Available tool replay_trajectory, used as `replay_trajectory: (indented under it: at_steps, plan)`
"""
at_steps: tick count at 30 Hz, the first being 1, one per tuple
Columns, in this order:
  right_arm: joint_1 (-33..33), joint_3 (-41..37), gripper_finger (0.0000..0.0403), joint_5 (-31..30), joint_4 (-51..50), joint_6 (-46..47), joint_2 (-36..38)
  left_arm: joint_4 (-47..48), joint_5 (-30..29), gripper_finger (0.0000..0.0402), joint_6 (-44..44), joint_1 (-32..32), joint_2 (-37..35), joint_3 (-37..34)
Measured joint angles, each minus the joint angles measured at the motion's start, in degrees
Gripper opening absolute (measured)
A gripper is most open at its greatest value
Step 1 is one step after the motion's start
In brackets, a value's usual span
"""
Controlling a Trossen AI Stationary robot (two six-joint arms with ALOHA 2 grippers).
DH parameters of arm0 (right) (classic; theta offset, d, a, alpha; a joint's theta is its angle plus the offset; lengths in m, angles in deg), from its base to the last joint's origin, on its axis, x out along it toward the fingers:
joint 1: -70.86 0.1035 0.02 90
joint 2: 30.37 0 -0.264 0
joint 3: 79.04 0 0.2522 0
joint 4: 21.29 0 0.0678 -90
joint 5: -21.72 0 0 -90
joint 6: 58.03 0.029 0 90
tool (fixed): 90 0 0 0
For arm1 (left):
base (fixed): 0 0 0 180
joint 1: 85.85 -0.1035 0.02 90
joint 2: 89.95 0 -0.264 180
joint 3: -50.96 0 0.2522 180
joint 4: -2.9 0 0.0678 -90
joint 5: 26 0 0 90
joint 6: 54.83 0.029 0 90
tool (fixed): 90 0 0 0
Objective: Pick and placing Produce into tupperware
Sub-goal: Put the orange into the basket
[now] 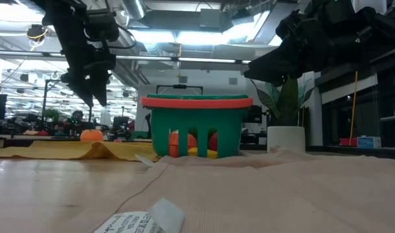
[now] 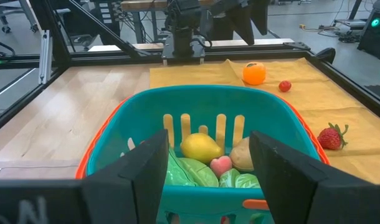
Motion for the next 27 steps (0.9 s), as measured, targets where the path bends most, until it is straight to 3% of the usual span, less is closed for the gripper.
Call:
replay_trajectory:
  at_steps: [9,27]
  plan:
    - [0.0,0.01,0.0225,0.0,-0.04,0.0,0.0,0.06,-0.01,0.0322,-1.09,0.17,2.38,-0.02]
    - [-0.01,0.02,0.0225,0.01,-0.52,0.02,0.0,-1.76,-0.02,0.0322,-1.07,0.17,15.06,-0.04]
